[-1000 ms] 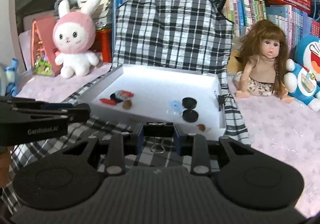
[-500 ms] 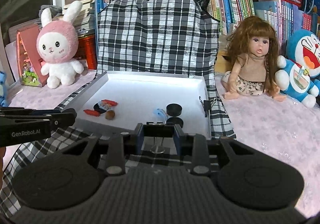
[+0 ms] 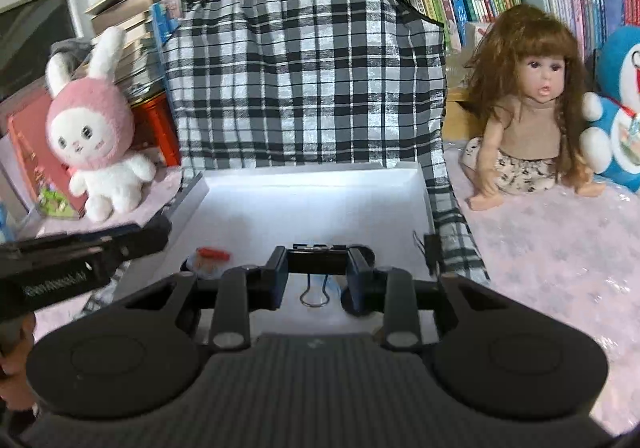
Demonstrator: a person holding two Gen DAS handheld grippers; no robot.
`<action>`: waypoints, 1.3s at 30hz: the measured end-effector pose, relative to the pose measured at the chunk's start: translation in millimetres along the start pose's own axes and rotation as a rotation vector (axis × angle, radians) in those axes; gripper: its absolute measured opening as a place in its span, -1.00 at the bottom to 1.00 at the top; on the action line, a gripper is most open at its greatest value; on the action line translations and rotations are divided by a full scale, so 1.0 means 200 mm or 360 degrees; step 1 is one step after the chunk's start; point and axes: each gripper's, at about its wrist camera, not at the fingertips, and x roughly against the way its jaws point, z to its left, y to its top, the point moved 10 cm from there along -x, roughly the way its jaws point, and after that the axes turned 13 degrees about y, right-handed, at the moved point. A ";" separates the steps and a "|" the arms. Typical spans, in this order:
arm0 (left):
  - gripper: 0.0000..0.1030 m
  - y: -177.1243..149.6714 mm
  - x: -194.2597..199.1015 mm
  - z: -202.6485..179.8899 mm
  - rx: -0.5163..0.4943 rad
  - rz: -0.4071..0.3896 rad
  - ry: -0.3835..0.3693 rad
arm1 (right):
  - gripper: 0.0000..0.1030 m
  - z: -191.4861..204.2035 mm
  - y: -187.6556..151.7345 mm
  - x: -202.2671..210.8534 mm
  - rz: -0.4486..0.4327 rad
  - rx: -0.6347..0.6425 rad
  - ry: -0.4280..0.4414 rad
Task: Organize rigid objects
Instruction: 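Lower the binder clip into the box with the right gripper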
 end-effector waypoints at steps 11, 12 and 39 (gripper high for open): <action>-0.43 -0.01 -0.36 0.05 0.0043 0.0100 0.0082 | -0.29 -0.07 0.01 -0.30 0.0065 -0.0127 0.0043; -0.43 -0.02 -0.38 0.05 0.0048 0.0107 0.0087 | -0.29 -0.07 0.01 -0.32 0.0073 -0.0122 0.0041; -0.42 -0.13 -0.55 0.09 0.0017 0.0193 0.0147 | -0.29 -0.09 -0.10 -0.52 0.0184 -0.0075 -0.0021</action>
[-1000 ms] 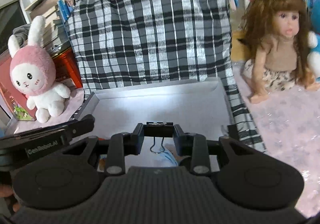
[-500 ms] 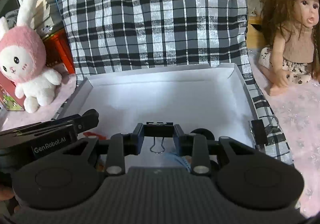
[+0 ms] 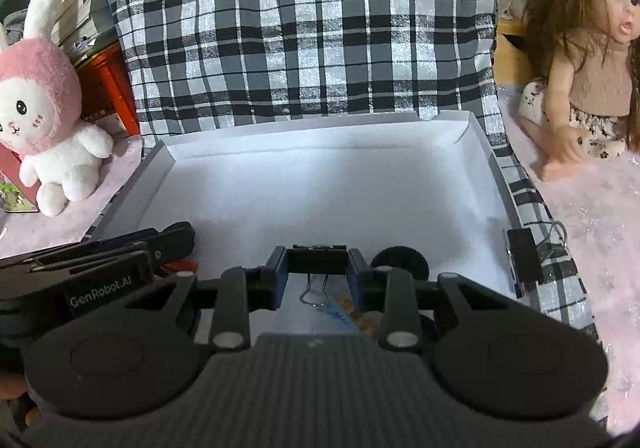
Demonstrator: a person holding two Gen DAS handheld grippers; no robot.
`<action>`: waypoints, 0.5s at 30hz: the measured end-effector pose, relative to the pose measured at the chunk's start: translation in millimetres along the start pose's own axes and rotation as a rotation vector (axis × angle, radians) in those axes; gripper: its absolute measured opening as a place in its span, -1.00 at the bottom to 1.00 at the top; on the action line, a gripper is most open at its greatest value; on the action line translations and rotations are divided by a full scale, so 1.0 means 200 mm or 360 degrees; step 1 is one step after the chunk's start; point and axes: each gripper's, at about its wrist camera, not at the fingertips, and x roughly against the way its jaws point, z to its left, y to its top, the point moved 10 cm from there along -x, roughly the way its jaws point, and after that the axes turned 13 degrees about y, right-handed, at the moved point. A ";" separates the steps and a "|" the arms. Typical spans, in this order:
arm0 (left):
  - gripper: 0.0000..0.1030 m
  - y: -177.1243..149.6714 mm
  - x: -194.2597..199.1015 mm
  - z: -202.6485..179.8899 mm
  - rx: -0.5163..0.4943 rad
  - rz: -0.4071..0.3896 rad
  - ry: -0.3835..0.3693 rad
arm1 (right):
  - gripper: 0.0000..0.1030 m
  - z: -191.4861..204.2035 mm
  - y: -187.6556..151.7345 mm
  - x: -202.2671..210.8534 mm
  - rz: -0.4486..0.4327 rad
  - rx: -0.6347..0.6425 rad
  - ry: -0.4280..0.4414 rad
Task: Organize rigid objects
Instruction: 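Lower the binder clip into the box with the right gripper, then open the right gripper to release the binder clip into the box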
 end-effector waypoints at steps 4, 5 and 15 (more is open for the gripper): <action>-0.42 -0.01 0.00 0.00 -0.0009 -0.0012 0.0001 | -0.28 0.00 0.00 0.00 -0.0003 0.0004 0.0001; -0.42 -0.01 0.00 0.00 -0.0010 -0.0014 0.0001 | -0.28 0.00 0.00 0.01 -0.0008 0.0003 0.0006; 0.11 0.02 0.19 0.02 -0.0057 -0.0127 0.0043 | 0.17 0.05 0.03 0.15 -0.0110 0.0060 0.0034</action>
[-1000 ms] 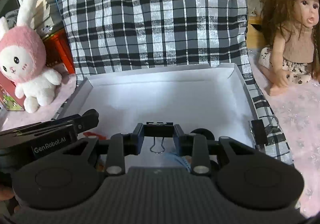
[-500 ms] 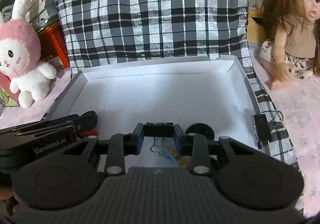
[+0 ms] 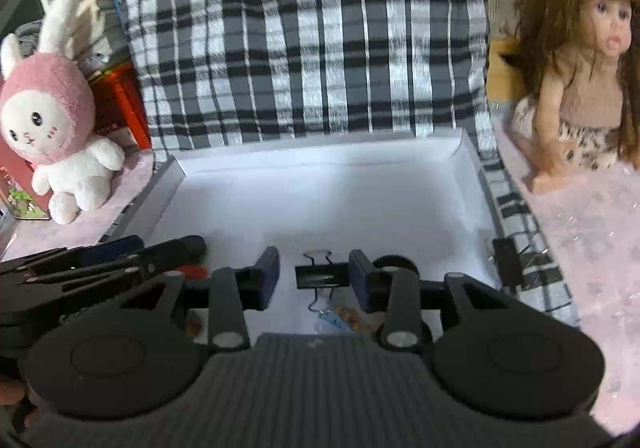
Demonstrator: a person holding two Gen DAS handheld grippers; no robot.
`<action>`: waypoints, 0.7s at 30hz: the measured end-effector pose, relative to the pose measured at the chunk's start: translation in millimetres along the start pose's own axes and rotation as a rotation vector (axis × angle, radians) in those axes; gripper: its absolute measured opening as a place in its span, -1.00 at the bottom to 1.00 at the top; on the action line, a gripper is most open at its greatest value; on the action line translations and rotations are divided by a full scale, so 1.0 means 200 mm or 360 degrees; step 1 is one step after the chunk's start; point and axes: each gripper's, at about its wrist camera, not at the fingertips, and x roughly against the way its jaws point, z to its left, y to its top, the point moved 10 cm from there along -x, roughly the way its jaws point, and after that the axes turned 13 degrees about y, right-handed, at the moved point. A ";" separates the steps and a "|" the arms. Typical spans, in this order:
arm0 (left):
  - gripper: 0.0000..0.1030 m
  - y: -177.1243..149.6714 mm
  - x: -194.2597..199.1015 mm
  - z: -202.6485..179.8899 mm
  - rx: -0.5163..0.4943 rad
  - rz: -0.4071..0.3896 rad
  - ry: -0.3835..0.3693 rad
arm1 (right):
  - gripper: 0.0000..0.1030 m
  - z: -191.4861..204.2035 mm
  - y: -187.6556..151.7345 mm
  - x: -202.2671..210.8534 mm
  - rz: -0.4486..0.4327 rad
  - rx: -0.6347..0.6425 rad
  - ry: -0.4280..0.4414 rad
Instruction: Organize rigid objects
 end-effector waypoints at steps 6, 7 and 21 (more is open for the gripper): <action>0.47 0.00 0.18 0.03 0.0001 -0.0081 0.0026 | 0.43 0.06 0.01 0.18 -0.0109 0.0082 -0.0028; 0.49 -0.01 0.21 0.03 0.0000 -0.0090 0.0021 | 0.48 0.07 0.01 0.22 -0.0133 0.0100 -0.0037; 0.76 -0.19 0.62 0.04 -0.0026 -0.0220 -0.0026 | 0.74 0.16 -0.17 0.60 -0.0302 0.0199 -0.0128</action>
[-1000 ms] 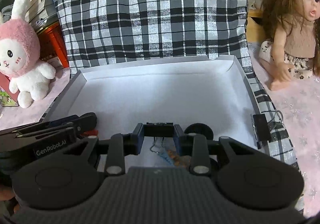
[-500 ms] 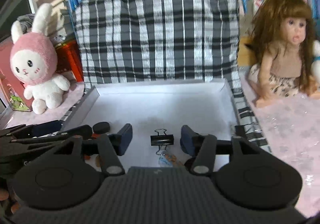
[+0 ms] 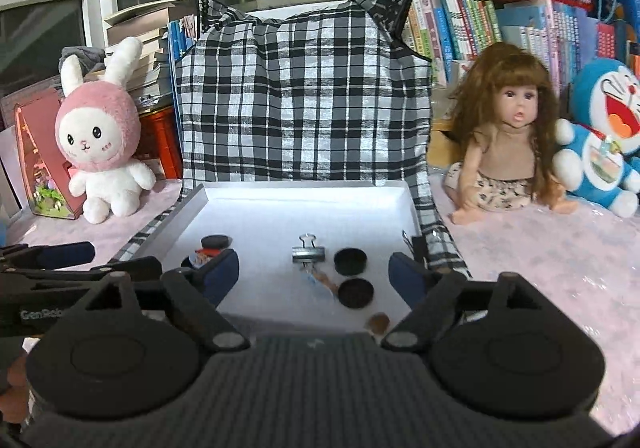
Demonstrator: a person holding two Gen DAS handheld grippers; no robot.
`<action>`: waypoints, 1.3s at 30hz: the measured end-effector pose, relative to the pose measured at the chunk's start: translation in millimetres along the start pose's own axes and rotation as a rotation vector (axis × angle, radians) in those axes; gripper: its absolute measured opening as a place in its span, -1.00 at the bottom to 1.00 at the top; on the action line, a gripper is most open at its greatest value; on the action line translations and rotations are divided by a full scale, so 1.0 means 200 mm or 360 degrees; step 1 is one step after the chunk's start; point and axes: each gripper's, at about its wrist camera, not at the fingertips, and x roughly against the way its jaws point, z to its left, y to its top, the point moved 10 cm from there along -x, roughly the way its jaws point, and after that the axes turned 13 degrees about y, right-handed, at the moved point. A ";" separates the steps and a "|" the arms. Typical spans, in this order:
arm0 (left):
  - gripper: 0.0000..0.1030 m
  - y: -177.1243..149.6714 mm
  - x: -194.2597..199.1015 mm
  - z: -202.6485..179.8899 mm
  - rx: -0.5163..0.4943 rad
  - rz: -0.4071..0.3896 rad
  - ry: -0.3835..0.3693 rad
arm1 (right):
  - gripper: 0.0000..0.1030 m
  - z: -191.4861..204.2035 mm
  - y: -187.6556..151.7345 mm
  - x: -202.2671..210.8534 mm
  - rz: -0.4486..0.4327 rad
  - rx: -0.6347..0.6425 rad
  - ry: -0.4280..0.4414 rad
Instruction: Organize rigid objects
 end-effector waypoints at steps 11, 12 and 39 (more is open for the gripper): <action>0.80 -0.18 0.11 -0.01 -0.0059 0.0011 -0.0006 | 0.84 0.05 -0.13 0.12 -0.0002 0.0068 -0.0021; 0.80 -0.19 0.11 -0.01 -0.0064 0.0014 -0.0002 | 0.86 0.05 -0.15 0.13 0.0003 0.0064 -0.0017; 0.83 -0.44 -0.12 0.02 -0.0062 0.0205 0.0099 | 0.96 -0.10 -0.42 -0.01 0.0211 0.0047 -0.0139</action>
